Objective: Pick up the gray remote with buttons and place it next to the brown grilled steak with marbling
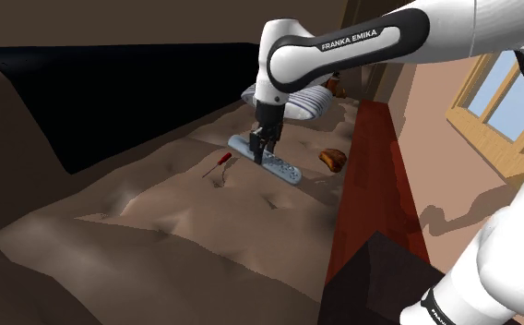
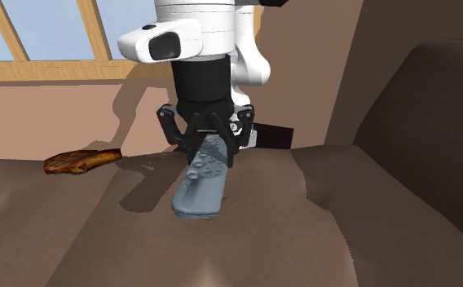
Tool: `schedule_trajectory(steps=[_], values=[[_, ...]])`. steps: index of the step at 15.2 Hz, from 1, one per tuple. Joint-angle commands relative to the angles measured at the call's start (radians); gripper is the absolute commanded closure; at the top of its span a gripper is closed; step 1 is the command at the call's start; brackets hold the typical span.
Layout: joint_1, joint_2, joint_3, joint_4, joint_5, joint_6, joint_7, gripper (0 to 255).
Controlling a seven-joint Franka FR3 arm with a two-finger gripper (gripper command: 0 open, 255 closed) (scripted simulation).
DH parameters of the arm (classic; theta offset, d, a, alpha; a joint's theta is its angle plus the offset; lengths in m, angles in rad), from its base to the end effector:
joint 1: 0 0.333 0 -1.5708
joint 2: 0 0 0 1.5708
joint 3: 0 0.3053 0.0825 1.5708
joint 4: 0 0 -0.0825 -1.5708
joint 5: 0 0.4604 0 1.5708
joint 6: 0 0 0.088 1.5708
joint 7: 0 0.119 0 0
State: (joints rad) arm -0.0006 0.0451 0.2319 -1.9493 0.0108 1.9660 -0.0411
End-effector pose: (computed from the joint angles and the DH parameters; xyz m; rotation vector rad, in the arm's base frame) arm 0.6174 0.1454 0.3996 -3.0957 -0.4173 0.0453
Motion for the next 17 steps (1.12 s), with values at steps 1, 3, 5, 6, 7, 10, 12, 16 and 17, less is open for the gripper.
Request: schedule_trajectory(steps=[1,3,5,6,7,10,12,16,17], values=[[-0.022,0.016,-0.021,0.021,-0.004,-0.006,-0.043,255],[-0.045,0.036,-0.042,0.047,-0.008,-0.013,-0.085,255],[-0.068,0.060,-0.061,0.078,-0.012,-0.020,-0.126,255],[-0.079,0.073,-0.071,0.095,-0.014,-0.025,-0.146,255],[-0.090,0.087,-0.080,0.113,-0.016,-0.029,-0.166,255],[-0.123,0.133,-0.106,0.176,-0.020,-0.046,-0.225,255],[-0.145,0.169,-0.123,0.224,-0.022,-0.060,-0.263,255],[-0.188,0.250,-0.152,0.340,-0.025,-0.094,-0.336,255],[-0.199,0.273,-0.159,0.373,-0.025,-0.105,-0.353,255]])
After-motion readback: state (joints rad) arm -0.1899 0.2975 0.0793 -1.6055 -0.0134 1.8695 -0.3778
